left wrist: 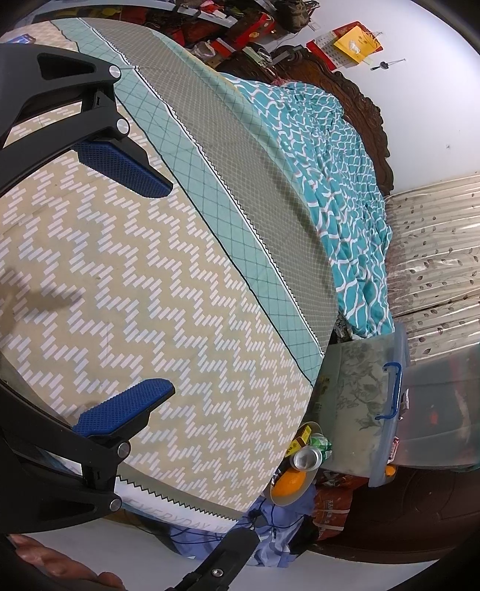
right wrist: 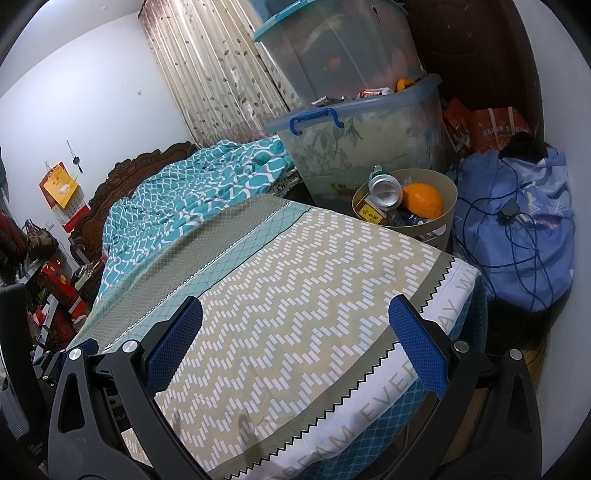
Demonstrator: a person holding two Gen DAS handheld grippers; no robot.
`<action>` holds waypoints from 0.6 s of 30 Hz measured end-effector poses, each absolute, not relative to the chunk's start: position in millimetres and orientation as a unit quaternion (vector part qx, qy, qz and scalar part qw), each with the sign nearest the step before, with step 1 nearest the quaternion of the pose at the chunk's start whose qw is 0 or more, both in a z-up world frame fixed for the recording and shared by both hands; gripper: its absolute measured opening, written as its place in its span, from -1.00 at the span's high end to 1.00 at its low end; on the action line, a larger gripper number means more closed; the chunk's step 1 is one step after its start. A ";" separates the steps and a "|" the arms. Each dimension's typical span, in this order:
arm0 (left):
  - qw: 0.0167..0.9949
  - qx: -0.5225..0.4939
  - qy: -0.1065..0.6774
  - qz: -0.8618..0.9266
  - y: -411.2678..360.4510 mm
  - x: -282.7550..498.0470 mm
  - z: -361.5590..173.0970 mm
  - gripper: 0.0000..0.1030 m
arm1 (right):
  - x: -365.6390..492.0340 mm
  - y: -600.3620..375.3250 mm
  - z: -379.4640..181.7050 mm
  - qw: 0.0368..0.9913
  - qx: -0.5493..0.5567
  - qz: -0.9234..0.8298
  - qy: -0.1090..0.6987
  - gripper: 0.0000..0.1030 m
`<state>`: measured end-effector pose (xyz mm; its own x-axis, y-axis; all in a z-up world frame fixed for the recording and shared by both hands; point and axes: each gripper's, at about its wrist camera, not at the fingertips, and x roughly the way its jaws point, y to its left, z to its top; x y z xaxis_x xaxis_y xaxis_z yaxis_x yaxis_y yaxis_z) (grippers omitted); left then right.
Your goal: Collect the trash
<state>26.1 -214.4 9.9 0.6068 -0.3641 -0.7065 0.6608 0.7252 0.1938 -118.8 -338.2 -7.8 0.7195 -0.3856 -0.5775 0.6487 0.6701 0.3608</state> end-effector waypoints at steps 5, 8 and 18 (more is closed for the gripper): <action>0.867 0.225 0.331 -0.296 -213.9 26.0 8.7 -0.83 | -118.9 -338.0 -8.2 0.883 0.281 -0.293 0.233 -0.94; 0.866 0.226 0.332 -0.297 -212.3 25.2 6.9 -0.83 | -118.8 -338.0 -7.9 0.884 0.281 -0.293 0.234 -0.94; 0.865 0.229 0.332 -0.298 -213.9 25.3 7.6 -0.83 | -119.2 -338.1 -9.7 0.883 0.282 -0.292 0.235 -0.94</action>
